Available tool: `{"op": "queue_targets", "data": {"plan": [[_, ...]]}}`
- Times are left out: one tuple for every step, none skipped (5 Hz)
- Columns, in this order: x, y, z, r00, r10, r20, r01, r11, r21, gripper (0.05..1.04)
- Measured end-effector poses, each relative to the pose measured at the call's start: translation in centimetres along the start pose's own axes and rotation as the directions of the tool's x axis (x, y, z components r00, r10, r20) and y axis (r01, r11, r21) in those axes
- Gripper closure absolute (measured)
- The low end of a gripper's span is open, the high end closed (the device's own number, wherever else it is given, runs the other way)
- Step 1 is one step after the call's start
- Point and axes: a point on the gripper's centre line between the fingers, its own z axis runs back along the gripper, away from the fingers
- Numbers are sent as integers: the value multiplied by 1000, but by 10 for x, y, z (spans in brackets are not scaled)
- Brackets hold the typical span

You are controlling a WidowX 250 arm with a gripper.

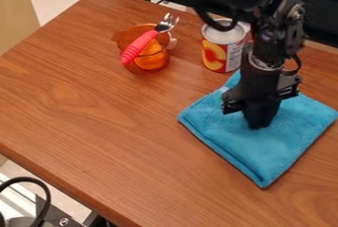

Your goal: Move the blue cloth from the bottom of the table to the middle of the table.

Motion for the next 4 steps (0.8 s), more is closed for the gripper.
{"op": "queue_targets", "data": {"plan": [[1, 7, 8, 999, 32, -30, -31, 999, 37, 467], [6, 5, 39, 998, 45, -50, -46, 999, -17, 189], [10, 8, 68, 997, 67, -30, -69, 994, -84, 76], [13, 21, 80, 995, 104, 10, -102, 988, -112, 83]]}}
